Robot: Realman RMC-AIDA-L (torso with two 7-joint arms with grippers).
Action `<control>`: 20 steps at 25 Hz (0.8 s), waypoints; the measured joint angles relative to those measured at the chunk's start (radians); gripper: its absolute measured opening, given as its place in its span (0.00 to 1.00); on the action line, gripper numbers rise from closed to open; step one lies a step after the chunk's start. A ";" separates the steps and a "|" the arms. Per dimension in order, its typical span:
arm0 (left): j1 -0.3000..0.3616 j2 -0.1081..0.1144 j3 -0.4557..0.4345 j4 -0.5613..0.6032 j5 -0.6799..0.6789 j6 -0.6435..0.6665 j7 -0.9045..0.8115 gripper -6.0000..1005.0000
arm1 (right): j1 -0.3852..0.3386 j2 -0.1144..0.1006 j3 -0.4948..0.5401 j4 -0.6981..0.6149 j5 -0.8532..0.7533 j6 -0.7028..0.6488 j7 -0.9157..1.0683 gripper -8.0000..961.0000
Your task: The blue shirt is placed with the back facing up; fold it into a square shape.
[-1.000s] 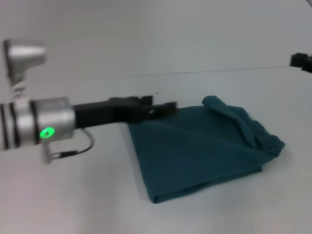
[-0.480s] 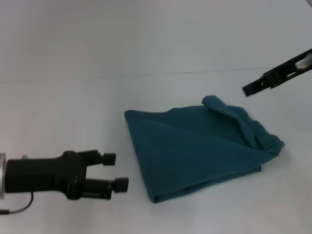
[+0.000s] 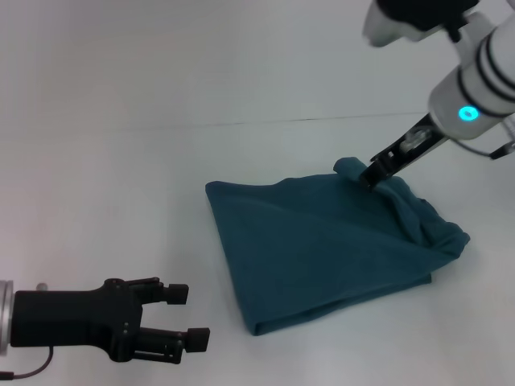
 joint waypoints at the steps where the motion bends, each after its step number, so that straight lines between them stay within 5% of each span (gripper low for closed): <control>1: 0.000 0.000 0.000 0.000 0.000 0.000 0.000 0.96 | -0.001 0.000 -0.020 0.025 -0.001 0.027 0.013 0.65; 9: 0.001 -0.002 0.004 -0.002 0.003 0.008 0.025 0.96 | 0.016 -0.003 -0.063 0.182 -0.005 0.192 0.047 0.64; 20: -0.005 -0.004 0.025 -0.015 0.003 -0.015 0.027 0.95 | 0.045 -0.008 -0.066 0.292 -0.038 0.260 0.049 0.58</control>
